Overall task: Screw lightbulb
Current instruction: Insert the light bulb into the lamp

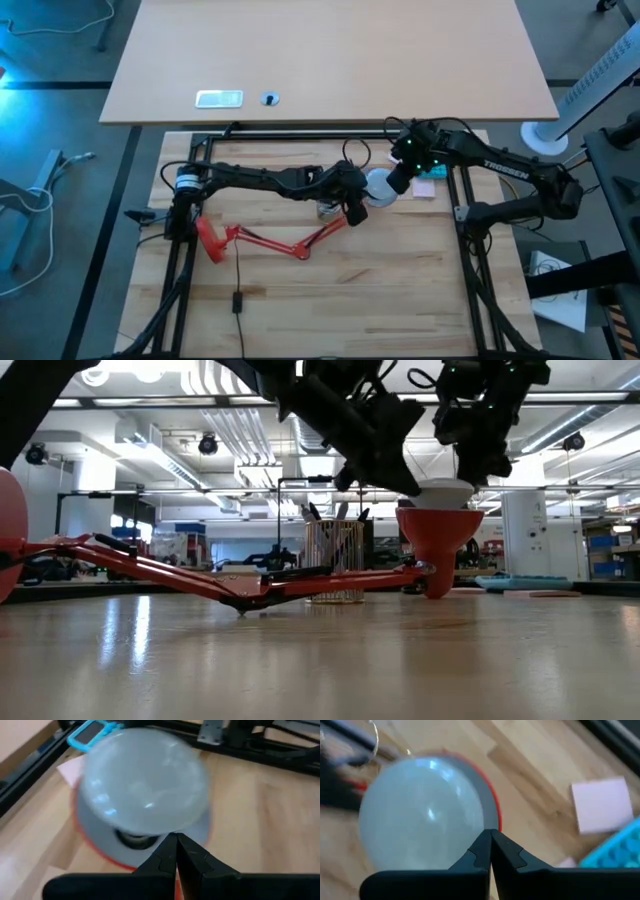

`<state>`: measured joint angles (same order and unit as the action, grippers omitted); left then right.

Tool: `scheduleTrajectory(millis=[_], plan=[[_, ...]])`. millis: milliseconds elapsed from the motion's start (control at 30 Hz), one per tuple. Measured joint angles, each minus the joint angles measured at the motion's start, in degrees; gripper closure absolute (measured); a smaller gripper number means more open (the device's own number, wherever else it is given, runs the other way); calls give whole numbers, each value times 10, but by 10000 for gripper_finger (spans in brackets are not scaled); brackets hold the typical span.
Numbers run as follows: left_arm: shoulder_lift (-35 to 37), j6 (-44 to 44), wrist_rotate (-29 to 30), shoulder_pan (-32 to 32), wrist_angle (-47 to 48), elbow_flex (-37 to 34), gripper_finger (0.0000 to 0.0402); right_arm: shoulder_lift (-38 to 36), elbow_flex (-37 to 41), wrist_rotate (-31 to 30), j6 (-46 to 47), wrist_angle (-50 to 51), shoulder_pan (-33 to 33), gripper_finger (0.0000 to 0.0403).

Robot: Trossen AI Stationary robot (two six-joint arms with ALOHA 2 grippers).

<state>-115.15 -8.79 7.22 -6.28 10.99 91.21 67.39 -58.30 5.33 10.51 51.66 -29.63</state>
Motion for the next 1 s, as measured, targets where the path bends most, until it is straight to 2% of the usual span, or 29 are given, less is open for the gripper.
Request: scheduleTrajectory(millis=[133, 200, 333, 433, 567, 667, 833, 1000], plan=[[9, 13, 32, -12, 20, 0, 401, -31, -1, 41, 12, 70, 6, 403], [25, 19, 31, -16, 55, 0, 401, -63, -1, 43, 9, 84, 8, 403], [68, 29, -19, -10, 158, 19, 401, -152, 8, 39, 12, 66, 7, 403], [107, 11, -40, 12, 189, 22, 401, -225, 15, 44, 14, 43, 8, 403], [161, -46, -52, 46, 164, 22, 401, -302, 28, 117, 14, -47, 10, 403], [194, -81, -39, 66, 159, 21, 401, -330, 40, 163, 1, -144, 11, 403], [242, -119, -34, 79, 169, 20, 401, -331, 45, 220, -123, -227, 10, 403], [282, -147, -30, 81, 170, 20, 401, -312, 45, 231, -101, -327, 10, 403]])
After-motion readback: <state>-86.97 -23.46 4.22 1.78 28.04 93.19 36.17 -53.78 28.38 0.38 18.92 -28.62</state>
